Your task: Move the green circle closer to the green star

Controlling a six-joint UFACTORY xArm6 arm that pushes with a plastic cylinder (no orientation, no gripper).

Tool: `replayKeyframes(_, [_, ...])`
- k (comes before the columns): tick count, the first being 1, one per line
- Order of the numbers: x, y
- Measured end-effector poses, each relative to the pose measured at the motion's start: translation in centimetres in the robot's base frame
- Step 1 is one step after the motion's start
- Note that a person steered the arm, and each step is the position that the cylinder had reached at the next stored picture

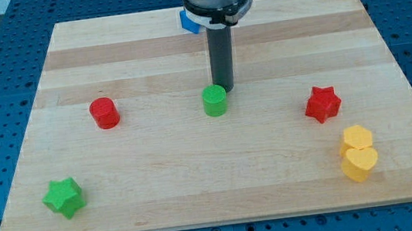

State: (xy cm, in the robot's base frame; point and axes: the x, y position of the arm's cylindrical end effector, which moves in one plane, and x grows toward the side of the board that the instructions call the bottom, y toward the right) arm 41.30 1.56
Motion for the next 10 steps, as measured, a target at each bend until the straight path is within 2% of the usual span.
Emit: replayKeyframes(10, [5.6, 0.4])
